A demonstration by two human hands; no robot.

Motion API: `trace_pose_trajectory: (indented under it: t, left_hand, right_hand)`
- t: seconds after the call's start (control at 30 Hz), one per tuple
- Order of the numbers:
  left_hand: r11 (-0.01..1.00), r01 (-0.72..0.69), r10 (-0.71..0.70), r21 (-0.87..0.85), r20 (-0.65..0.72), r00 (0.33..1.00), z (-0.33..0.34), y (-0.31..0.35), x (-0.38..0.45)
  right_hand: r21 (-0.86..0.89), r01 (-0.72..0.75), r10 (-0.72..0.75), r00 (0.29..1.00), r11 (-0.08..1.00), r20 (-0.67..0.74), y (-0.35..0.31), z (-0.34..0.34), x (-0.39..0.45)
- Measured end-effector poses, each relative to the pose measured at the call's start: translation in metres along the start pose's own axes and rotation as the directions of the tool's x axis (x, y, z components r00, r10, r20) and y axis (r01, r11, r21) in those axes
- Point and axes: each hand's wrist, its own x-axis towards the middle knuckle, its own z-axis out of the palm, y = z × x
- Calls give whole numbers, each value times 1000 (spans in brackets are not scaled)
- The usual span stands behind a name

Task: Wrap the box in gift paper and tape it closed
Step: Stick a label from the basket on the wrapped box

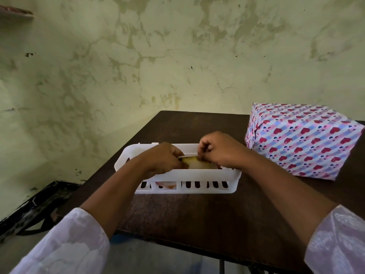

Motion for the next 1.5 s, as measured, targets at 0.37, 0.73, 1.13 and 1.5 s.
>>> trace_pose_trajectory:
  t: [0.37,0.73,1.13,1.5]
  left_hand:
    - [956,-137,68,-261,-256,964,1,-6,-3]
    - [952,-297,235,-72,-449,862,7,-5,-11]
    - [966,-256,226,-30,-382,896,6,-1,-11]
    - [963,-202,168,-180,-188,968,2,-1,-15]
  right_hand:
    - [482,45,111,951,875,-290,13,1,-8]
    - [306,113,0,938,945,-347,13,8,-11]
    - [9,204,-194,946,979,-260,10,13,-11]
    - [-38,223,-226,950,974,-213,6,16,-16]
